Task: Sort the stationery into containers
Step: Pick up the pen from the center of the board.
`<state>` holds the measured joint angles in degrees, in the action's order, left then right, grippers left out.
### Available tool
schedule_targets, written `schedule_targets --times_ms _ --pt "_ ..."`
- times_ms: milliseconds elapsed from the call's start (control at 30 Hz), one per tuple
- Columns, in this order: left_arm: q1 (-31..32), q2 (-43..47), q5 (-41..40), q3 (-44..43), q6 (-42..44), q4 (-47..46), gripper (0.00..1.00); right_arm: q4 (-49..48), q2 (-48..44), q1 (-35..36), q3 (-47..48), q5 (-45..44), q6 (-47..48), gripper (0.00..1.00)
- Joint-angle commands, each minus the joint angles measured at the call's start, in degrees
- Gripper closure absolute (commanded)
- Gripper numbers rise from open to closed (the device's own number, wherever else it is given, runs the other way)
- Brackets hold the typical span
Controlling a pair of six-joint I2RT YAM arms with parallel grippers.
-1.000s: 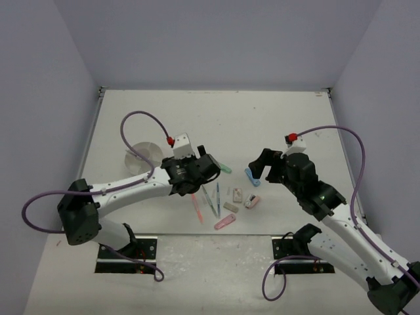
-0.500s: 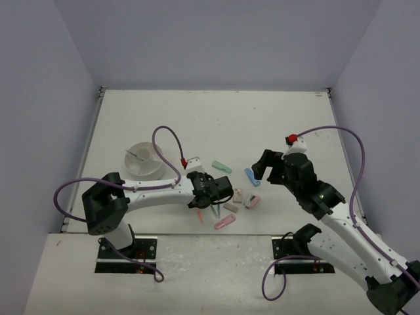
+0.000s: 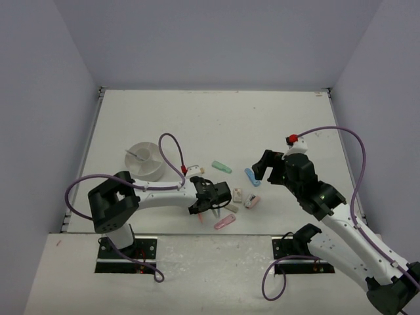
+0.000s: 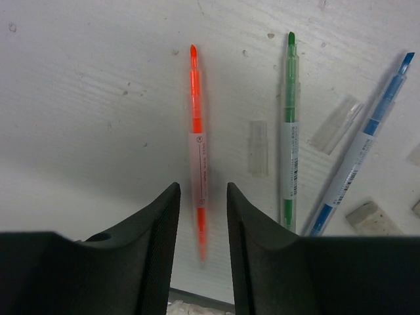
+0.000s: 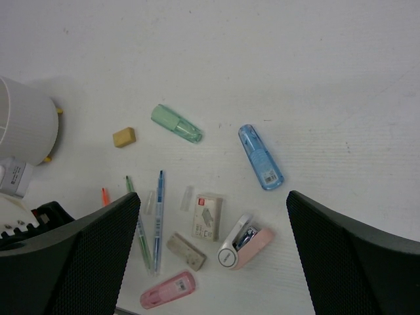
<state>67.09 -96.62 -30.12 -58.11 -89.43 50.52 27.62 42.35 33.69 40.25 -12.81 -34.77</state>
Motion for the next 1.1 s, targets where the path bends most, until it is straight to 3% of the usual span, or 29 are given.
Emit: schedule_targets --times_ms 0,300,400,467,733,833,1067 --pt "-0.07 -2.4 0.99 0.54 -1.33 -2.31 0.66 -0.72 -0.34 -0.12 1.02 -0.07 0.53 0.05" --pt "-0.11 -3.07 1.29 2.36 -2.33 -3.22 0.75 -1.15 -0.85 -0.12 0.81 0.83 0.82 0.07" --pt "-0.13 -2.77 1.66 3.86 -3.04 -3.77 0.87 -1.16 -0.96 -0.12 0.8 1.22 1.03 0.08" --pt "-0.12 -2.27 1.82 4.84 -3.46 -3.93 1.0 -1.08 -1.13 -0.12 0.97 1.55 1.1 0.08" --pt "-0.09 6.56 -4.83 5.64 -5.55 2.04 1.0 -3.51 0.13 -0.18 0.36 9.96 3.09 0.12" --pt "0.11 12.68 -8.62 5.95 0.29 0.36 1.0 -2.84 3.18 -0.07 1.0 11.45 1.93 0.15" --pt "3.81 31.97 -16.01 6.91 26.71 -9.38 1.0 -0.23 16.68 5.0 5.67 7.14 -2.73 0.23"
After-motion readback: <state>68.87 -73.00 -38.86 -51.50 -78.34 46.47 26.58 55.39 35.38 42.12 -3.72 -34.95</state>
